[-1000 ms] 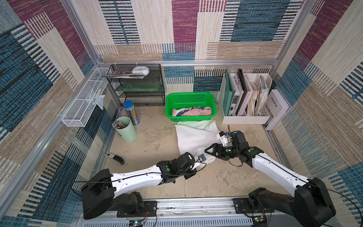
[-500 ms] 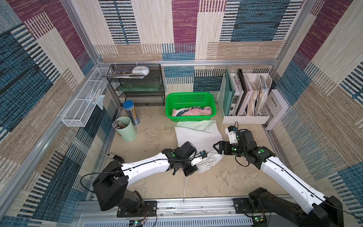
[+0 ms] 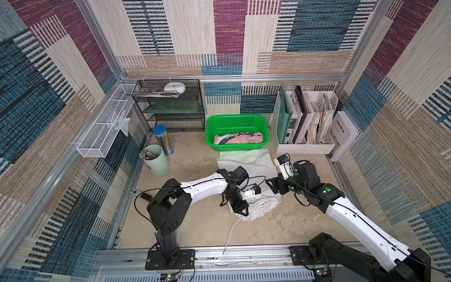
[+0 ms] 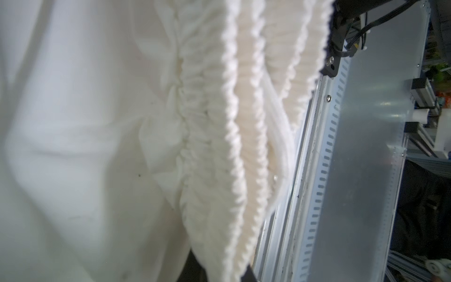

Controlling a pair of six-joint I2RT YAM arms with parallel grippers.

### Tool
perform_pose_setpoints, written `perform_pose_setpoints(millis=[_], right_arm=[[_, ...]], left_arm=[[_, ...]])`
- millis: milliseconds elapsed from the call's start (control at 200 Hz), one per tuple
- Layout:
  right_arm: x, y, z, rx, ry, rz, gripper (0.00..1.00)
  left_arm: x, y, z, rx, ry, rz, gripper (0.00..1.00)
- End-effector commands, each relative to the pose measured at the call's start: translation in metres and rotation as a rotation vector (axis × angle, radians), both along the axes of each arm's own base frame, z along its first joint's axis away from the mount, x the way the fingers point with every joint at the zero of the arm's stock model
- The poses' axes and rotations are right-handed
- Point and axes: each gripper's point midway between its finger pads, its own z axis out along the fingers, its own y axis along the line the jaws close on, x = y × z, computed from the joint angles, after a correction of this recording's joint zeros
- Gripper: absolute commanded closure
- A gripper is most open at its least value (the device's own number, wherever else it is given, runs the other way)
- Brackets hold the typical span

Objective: Roll up the shorts
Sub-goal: Roll the shorts at the center of the board.

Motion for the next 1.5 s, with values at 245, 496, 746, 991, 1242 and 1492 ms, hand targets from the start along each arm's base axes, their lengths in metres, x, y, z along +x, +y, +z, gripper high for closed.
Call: perform_pose_setpoints(millis=[245, 496, 746, 991, 1242, 1492], right_arm=[[-0.029, 0.032, 0.006, -0.178, -0.204, 0.340, 0.20], [-0.076, 0.044, -0.019, -0.305, -0.323, 0.618, 0.19], [-0.110, 0.051, -0.054, -0.456, -0.361, 0.815, 0.18], [-0.132, 0.049, -0.085, -0.618, -0.420, 0.964, 0.17], [-0.130, 0.046, -0.116, -0.724, -0.437, 1.006, 0.17], [-0.118, 0.051, -0.130, -0.780, -0.518, 1.005, 0.16]], left_arm=[[-0.004, 0.007, -0.032, 0.085, 0.240, 0.022, 1.00], [0.001, 0.013, -0.055, 0.170, 0.300, 0.026, 1.00], [0.000, 0.017, -0.063, 0.205, 0.333, 0.023, 1.00], [0.008, 0.024, -0.062, 0.230, 0.328, 0.036, 1.00], [0.011, 0.027, -0.057, 0.246, 0.317, 0.025, 1.00], [0.014, 0.027, -0.058, 0.257, 0.315, 0.031, 1.00]])
